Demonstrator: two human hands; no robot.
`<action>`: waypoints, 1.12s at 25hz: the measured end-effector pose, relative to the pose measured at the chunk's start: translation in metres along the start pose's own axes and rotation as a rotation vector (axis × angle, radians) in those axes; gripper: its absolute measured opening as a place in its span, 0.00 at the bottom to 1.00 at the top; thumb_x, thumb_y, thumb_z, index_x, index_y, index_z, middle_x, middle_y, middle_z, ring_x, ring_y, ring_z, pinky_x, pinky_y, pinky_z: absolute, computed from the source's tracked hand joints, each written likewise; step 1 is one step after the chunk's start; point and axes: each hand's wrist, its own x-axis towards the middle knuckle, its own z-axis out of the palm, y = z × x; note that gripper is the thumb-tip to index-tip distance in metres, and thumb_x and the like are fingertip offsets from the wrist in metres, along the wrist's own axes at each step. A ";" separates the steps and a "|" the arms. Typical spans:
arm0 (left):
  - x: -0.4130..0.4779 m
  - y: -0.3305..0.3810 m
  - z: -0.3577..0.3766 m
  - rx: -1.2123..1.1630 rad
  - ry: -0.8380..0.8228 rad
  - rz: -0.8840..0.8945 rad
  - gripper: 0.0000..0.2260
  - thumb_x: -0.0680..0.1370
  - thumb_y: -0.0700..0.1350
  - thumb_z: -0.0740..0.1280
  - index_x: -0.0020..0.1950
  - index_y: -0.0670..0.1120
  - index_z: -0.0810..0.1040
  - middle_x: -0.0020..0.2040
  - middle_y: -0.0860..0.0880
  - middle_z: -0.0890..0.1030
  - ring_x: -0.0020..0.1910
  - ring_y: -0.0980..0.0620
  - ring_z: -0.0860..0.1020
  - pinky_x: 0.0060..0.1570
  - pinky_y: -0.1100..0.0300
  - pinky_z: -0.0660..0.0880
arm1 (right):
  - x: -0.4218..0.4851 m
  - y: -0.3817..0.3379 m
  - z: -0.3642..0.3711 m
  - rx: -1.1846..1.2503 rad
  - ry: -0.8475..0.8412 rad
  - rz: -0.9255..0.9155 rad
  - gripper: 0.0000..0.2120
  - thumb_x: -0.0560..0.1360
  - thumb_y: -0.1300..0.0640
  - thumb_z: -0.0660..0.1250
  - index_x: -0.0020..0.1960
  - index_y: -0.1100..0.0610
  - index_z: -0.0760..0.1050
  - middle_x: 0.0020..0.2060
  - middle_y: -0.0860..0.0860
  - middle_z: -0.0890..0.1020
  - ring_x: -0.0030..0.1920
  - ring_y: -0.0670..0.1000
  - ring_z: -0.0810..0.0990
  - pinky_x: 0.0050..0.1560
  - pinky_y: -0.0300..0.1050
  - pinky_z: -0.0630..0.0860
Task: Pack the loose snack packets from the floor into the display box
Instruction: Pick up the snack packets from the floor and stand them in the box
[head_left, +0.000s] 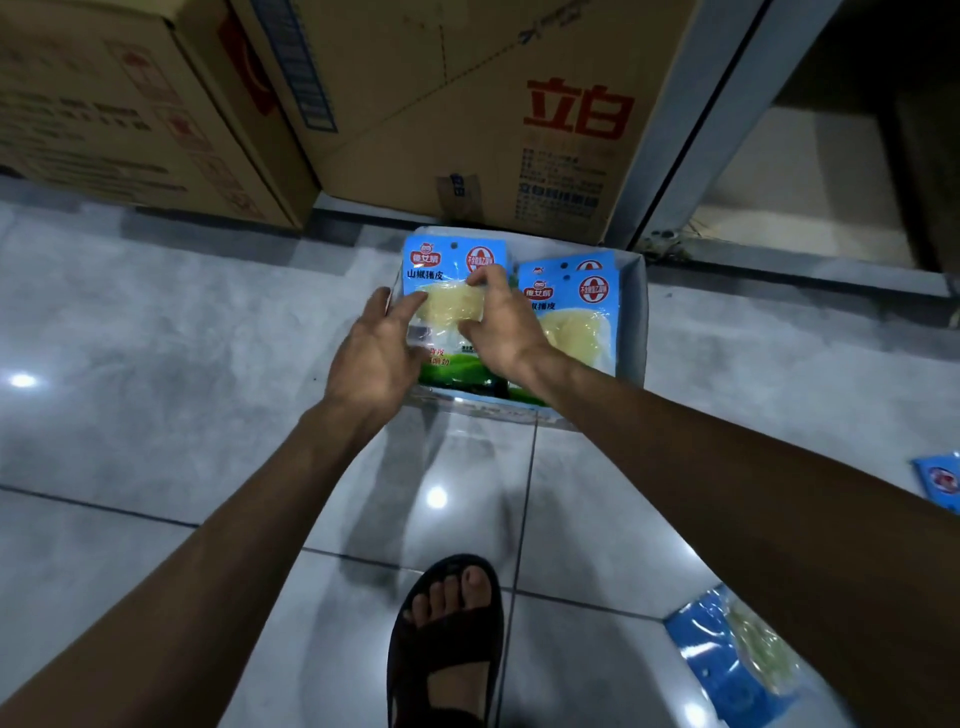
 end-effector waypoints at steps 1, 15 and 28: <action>-0.001 0.001 0.001 0.029 -0.001 0.003 0.29 0.76 0.40 0.69 0.75 0.51 0.64 0.77 0.42 0.60 0.70 0.39 0.68 0.65 0.49 0.69 | 0.000 0.000 -0.001 -0.043 -0.021 -0.001 0.32 0.74 0.65 0.69 0.72 0.52 0.59 0.64 0.58 0.72 0.59 0.57 0.76 0.57 0.51 0.76; 0.014 0.015 0.003 0.367 -0.071 0.224 0.35 0.76 0.40 0.67 0.79 0.51 0.53 0.80 0.48 0.53 0.79 0.44 0.48 0.76 0.48 0.49 | -0.014 0.031 -0.066 -0.940 0.043 -0.301 0.43 0.71 0.44 0.72 0.77 0.53 0.54 0.77 0.61 0.51 0.77 0.62 0.49 0.75 0.55 0.49; -0.015 0.097 0.008 0.145 0.003 0.372 0.32 0.71 0.30 0.63 0.74 0.47 0.67 0.75 0.42 0.66 0.75 0.42 0.62 0.74 0.51 0.59 | -0.049 0.069 -0.124 -0.676 0.037 -0.316 0.34 0.70 0.55 0.73 0.72 0.59 0.64 0.72 0.61 0.64 0.71 0.61 0.63 0.72 0.50 0.59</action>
